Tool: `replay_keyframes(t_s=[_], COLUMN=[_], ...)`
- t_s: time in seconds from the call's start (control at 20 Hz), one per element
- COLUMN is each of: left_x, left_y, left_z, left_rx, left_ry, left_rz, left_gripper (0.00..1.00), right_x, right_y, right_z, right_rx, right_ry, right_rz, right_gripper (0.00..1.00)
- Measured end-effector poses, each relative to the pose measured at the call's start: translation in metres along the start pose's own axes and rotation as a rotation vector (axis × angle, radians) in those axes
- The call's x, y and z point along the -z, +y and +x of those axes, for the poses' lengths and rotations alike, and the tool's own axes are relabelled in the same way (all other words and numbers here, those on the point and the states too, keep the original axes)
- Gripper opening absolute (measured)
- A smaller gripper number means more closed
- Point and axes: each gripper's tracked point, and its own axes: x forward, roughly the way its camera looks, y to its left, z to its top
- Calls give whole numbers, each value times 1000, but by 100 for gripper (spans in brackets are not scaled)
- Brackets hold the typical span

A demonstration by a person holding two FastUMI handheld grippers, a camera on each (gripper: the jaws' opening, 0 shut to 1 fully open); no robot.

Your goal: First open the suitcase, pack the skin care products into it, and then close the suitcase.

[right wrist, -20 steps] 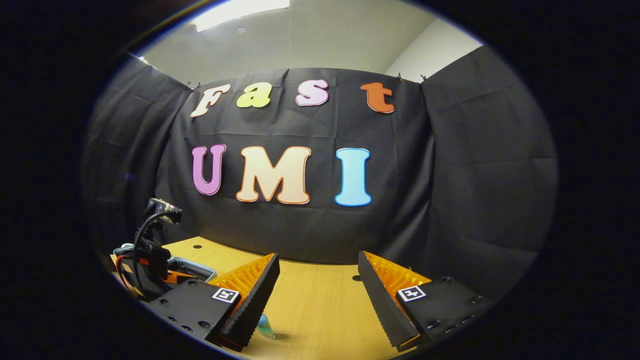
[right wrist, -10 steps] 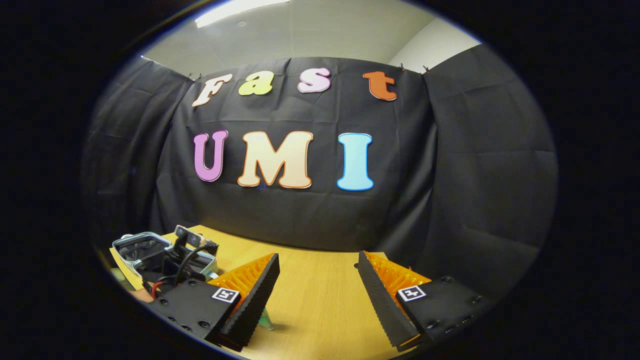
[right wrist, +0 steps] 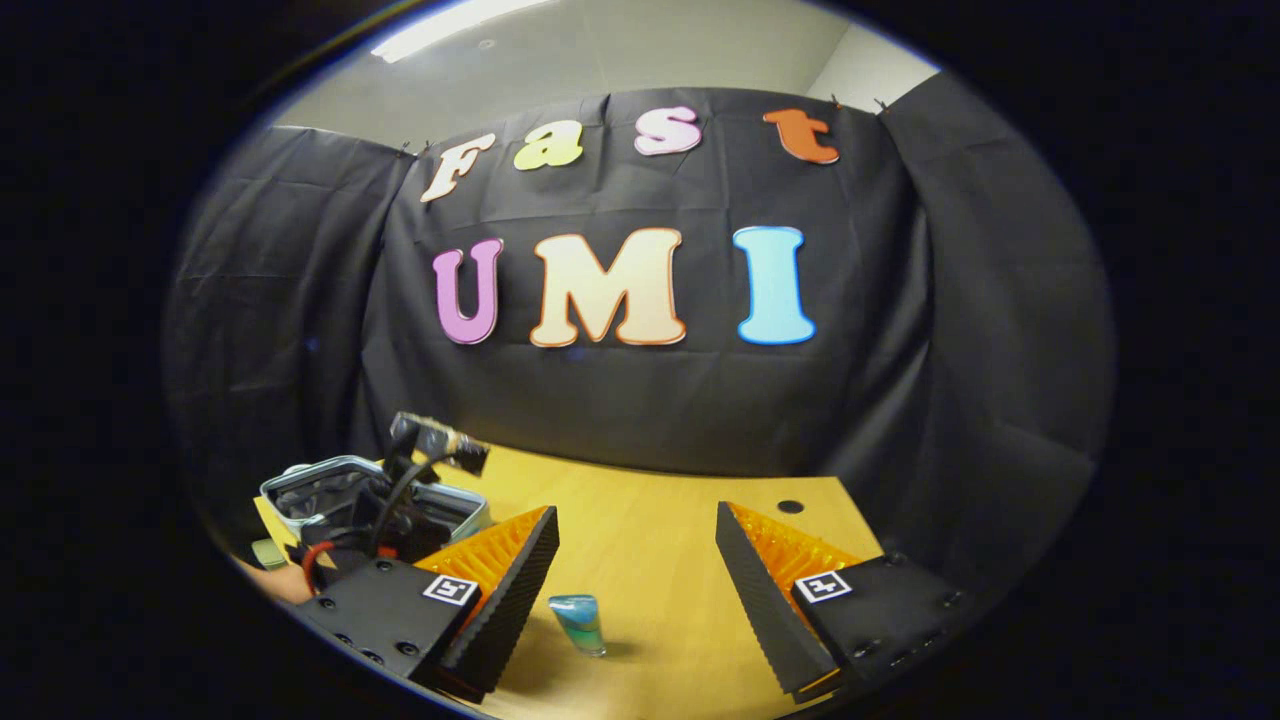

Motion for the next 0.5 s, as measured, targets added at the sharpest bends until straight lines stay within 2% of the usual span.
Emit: replay_keyframes(t_s=[0.2,0.45,0.5], left_x=[-33,-60,-61], left_y=[8,32,37], left_z=[-38,-75,-80], left_rx=[17,-14,-21], left_ry=[-53,-119,-121], left_rz=[-7,-23,-32], left_gripper=[23,25,22], right_x=[35,101,112], right_y=[15,33,36], right_z=[26,42,42], right_rx=[-22,-39,-40], right_ry=[64,201,218], right_rz=[34,31,25], right_gripper=[99,99,99])
